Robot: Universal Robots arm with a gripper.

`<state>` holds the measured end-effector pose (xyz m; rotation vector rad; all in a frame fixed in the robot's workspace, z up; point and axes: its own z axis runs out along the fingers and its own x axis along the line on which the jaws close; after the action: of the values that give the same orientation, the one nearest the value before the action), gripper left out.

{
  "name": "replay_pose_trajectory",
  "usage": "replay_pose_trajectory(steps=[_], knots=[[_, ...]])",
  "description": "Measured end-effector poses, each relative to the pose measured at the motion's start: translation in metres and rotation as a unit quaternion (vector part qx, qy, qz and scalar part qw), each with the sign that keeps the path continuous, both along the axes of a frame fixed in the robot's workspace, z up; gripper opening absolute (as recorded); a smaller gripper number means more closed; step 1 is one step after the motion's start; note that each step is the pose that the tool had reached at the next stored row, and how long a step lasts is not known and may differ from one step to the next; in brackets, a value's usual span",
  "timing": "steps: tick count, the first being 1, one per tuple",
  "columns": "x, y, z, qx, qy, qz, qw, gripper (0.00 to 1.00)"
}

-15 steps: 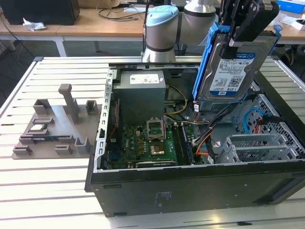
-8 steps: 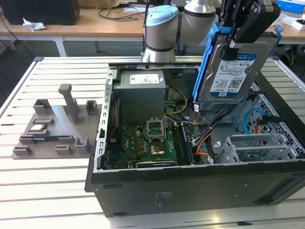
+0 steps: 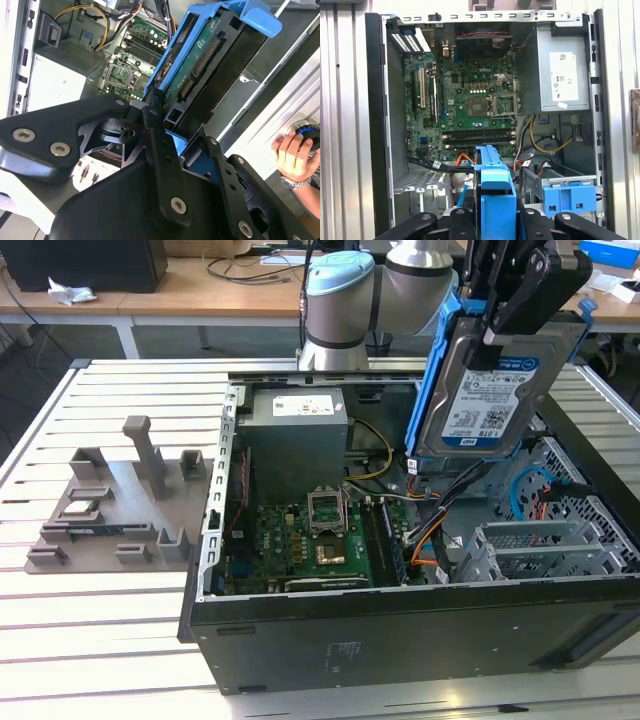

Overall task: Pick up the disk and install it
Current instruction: 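Pick up the disk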

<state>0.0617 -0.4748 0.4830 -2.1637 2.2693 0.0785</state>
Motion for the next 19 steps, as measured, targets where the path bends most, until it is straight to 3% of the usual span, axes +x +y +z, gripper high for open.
replay_pose_trajectory(steps=[19], knots=[[0.000, -0.0136, -0.0016, -0.0003, 0.0000, 0.000, 1.0000, 0.37]])
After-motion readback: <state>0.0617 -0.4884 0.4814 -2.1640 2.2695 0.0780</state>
